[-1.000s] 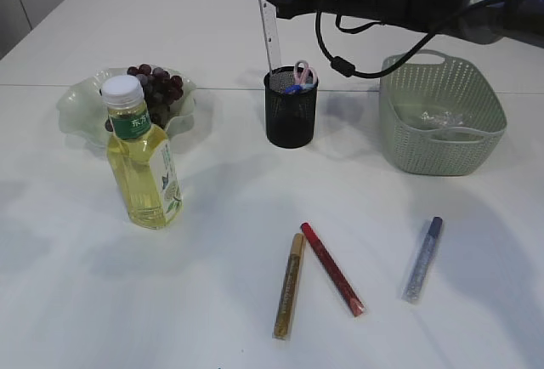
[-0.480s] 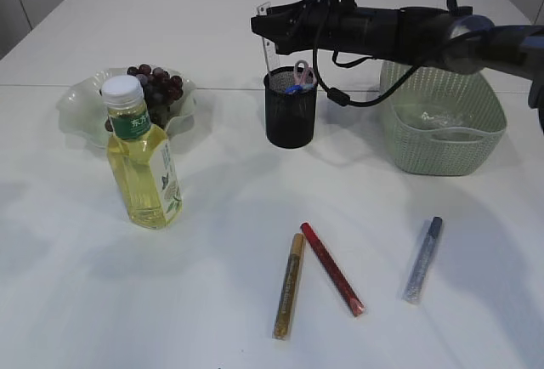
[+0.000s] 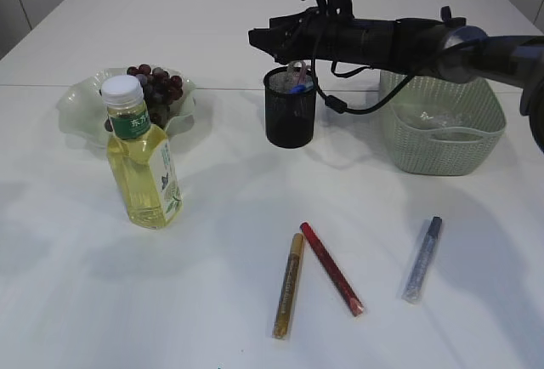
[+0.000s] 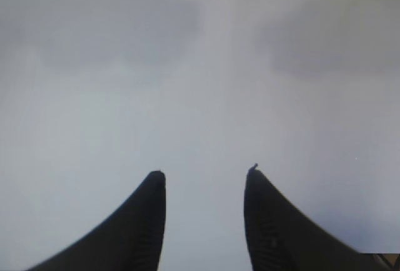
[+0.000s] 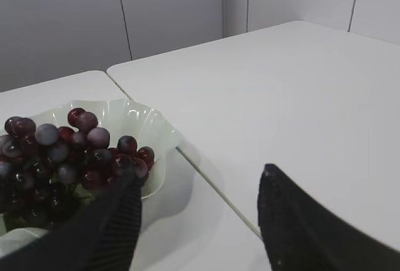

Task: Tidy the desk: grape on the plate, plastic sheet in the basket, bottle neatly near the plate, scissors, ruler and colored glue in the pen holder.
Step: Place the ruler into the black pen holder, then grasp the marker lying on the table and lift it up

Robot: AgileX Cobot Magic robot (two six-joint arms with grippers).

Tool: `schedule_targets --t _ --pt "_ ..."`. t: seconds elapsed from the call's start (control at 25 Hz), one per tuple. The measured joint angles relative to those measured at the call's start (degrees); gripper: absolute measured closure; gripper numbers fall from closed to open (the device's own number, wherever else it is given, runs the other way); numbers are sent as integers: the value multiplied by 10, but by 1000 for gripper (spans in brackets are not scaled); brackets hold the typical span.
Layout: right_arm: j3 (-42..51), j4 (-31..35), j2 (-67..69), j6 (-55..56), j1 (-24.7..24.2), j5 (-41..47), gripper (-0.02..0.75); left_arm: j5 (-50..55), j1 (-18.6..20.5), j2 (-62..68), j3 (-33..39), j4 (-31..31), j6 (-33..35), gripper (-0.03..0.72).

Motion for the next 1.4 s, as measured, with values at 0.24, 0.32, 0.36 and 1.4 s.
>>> schedule_targets --t 0.24,0.32,0.36,1.4 --pt "-7 -12 -18 111 0 -33 256 1 0 0 0 0 0 379" --pt "-7 -65 -40 192 0 -56 256 1 0 0 0 0 0 379" --pt "-7 -117 -54 236 0 -64 256 2 0 0 0 0 0 379" --pt "146 -930 -421 1054 18 277 279 2 0 0 0 -1 0 379"
